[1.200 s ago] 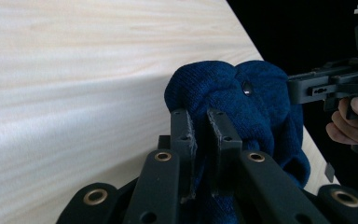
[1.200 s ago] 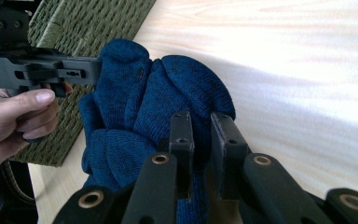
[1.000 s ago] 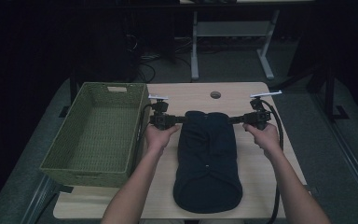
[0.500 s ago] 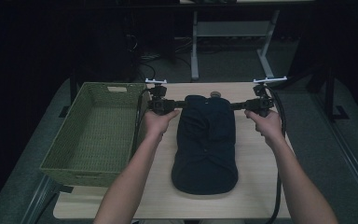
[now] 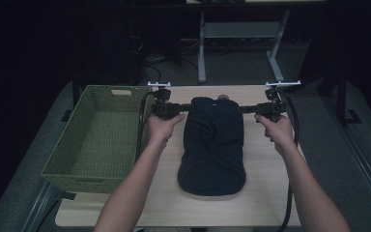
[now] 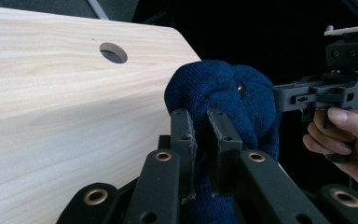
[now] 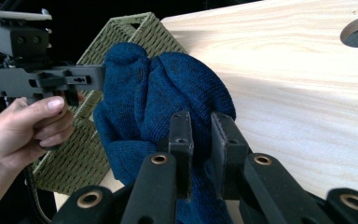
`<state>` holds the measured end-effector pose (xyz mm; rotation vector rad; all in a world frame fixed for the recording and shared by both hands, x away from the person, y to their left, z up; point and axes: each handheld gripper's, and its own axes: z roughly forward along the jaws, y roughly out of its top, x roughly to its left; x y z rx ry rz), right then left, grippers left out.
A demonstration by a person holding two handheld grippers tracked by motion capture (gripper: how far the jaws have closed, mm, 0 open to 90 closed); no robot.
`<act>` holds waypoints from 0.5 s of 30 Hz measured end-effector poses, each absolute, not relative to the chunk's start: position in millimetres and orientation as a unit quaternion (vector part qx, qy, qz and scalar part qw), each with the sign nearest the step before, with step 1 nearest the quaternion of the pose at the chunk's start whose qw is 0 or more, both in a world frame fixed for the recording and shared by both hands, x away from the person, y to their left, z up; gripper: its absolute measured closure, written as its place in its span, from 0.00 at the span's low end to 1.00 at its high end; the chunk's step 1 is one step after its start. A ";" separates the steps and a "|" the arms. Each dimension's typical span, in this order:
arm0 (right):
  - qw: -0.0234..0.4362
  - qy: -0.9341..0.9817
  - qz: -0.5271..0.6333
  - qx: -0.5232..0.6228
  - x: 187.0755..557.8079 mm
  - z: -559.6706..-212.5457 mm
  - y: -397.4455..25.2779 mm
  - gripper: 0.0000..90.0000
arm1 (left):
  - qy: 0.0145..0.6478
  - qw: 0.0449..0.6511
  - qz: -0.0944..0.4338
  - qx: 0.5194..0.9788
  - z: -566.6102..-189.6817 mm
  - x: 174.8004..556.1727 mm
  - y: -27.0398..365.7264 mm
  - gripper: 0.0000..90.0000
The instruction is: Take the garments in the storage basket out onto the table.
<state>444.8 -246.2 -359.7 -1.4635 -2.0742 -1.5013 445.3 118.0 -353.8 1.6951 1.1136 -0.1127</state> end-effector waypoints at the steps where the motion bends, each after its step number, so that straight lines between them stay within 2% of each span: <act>1: 0.096 -0.699 -0.508 -0.494 443.5 -361.1 -245.4 0.88 | 0.466 0.527 -0.048 0.709 -355.2 444.3 118.7 0.92; 15: 0.093 -0.708 -0.509 -0.480 422.5 -368.2 -237.9 0.87 | 0.457 0.534 -0.039 0.710 -368.4 421.0 125.7 0.92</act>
